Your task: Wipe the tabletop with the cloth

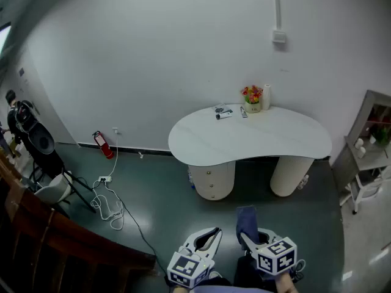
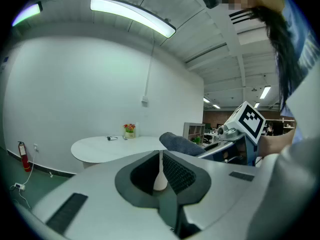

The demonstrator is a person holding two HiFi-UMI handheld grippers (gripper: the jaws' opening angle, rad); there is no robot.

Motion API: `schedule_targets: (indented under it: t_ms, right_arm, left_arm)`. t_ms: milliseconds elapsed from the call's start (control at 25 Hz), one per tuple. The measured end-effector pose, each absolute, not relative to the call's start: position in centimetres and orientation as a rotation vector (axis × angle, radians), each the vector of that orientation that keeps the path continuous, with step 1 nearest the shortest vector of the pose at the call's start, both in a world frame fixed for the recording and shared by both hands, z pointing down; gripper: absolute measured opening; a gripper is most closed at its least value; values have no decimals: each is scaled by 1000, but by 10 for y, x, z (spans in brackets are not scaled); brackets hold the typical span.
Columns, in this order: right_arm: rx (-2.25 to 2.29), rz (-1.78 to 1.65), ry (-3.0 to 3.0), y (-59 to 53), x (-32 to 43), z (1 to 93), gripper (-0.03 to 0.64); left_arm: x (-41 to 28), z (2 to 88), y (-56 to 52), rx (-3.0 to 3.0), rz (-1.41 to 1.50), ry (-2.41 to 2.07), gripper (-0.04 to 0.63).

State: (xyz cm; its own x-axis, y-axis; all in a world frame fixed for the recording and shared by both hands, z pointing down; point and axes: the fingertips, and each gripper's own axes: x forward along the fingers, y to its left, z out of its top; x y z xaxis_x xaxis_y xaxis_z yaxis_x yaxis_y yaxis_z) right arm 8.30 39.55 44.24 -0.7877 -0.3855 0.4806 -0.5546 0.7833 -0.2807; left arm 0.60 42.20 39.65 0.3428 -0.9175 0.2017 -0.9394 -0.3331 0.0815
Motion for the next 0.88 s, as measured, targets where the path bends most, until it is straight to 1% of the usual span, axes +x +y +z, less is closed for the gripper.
schedule_targets:
  t_ms: [200,520,720,880]
  right_arm:
    - [711,591,-2579,407,82,441,78]
    - [722,605,-2581,397,78,442,78]
    - [726,611,-2581,369,82,445,78]
    - [728,635,-2573,324,93,448,78]
  left_arm:
    - [18,406,437,2455,209,-1620,17]
    - [16,411,429,2435,219,-1616,17]
    - [17,414,402,2417,210,-1614,17]
    - [26,412,360,2413,206,-1612,17]
